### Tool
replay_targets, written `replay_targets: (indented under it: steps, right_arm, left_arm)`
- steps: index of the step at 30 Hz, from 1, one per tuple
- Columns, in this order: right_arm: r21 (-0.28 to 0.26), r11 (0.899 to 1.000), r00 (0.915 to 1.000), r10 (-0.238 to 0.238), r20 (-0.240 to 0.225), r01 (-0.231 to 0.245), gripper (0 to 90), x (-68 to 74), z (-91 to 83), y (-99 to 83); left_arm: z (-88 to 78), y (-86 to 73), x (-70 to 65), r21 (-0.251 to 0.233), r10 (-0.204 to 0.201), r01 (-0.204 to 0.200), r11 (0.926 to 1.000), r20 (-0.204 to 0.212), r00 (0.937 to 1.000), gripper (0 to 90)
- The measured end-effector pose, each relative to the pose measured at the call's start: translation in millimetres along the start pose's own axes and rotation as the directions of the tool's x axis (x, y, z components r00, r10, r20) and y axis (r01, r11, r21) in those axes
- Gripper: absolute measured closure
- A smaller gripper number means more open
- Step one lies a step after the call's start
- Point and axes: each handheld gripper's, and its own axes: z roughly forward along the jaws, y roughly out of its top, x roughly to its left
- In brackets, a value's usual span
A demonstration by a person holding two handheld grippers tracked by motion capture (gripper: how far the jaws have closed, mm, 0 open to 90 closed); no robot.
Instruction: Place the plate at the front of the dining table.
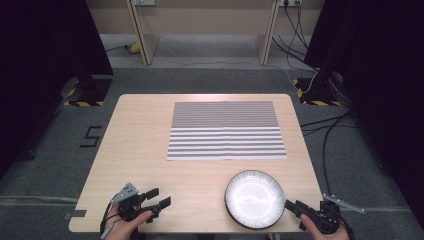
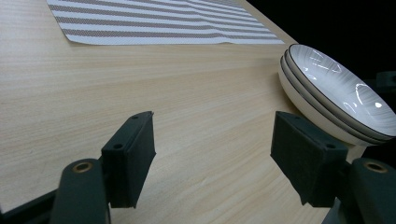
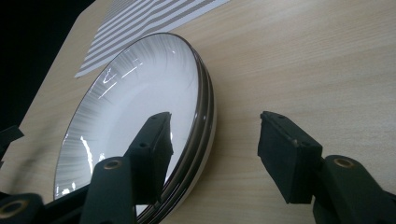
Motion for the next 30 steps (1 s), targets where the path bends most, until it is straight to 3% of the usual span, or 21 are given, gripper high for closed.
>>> replay_targets:
  steps: [12,21,30]
  right_arm:
    - [0.074,0.997,0.9994,-0.031,-0.014,0.032,61.4,8.9,0.6,5.1]
    - [0.122,0.991,0.998,-0.053,0.035,0.049,76.1,15.0,7.6,15.6]
    - [0.159,0.986,0.9978,-0.057,0.036,0.05,84.9,18.7,10.2,24.8]
  left_arm:
    - [4.1,2.9,-10.2,0.024,0.011,-0.012,0.9996,0.033,0.9994,30.7]
    - [11.3,4.3,-17.4,0.043,0.021,-0.023,0.9988,0.054,0.9983,33.3]
    - [18.0,13.0,-24.4,0.052,0.03,-0.034,0.9981,0.081,0.9963,33.5]
